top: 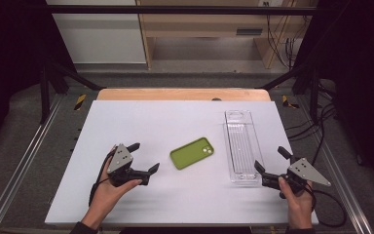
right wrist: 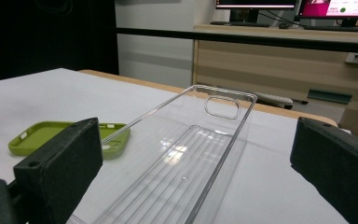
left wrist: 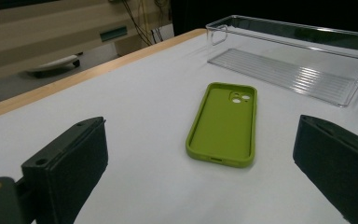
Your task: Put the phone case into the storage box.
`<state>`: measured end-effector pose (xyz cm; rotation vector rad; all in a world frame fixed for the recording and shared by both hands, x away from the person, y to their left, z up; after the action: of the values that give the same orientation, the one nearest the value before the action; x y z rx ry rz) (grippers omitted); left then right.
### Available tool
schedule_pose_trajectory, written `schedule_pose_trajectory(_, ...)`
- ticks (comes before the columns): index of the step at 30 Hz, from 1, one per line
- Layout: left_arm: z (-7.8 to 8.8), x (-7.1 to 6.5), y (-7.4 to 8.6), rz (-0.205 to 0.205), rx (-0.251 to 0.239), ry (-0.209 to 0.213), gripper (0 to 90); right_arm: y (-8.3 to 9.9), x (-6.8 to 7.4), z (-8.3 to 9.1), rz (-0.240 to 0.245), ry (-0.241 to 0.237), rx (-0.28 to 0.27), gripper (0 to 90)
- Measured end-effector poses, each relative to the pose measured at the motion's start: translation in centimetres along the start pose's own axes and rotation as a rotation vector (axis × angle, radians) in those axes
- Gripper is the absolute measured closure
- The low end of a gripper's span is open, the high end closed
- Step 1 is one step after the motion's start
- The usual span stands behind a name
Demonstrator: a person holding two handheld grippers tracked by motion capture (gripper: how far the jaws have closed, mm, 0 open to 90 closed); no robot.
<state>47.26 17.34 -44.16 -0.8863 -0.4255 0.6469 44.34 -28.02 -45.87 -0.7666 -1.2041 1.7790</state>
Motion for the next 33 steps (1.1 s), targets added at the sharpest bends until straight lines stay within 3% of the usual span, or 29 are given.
schedule_pose_trajectory(9, -3.8, -0.8, -2.5, -0.045, 0.089, 0.053, 3.1, -0.1, 0.4, -0.1, 0.023, -0.008, 0.004, 2.6)
schedule_pose_trajectory(17, -6.6, -1.0, -3.4, -0.035, 0.164, 0.087, 3.7, -0.1, 0.5, -0.2, 0.006, -0.027, 0.0, 2.5)
schedule_pose_trajectory(25, -8.2, -1.3, -4.1, -0.045, 0.195, 0.09, 4.8, -0.1, 0.5, -0.1, 0.011, -0.023, -0.002, 2.5)
schedule_pose_trajectory(33, -9.1, -1.5, -4.7, -0.051, 0.211, 0.095, 15.5, -0.1, 0.7, -0.1, 0.02, -0.027, -0.004, 2.4)
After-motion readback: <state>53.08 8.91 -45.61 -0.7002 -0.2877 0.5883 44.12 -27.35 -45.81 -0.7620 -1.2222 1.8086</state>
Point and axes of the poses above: each handheld gripper's, and its own axes: z roughly backward along the jaws, y roughly out of its underside, x roughly to its left, the point moved 3 cm from there along -z, roughly forward along the jaws, and after that the axes turned 15 degrees about x, right-handed, at the moved point
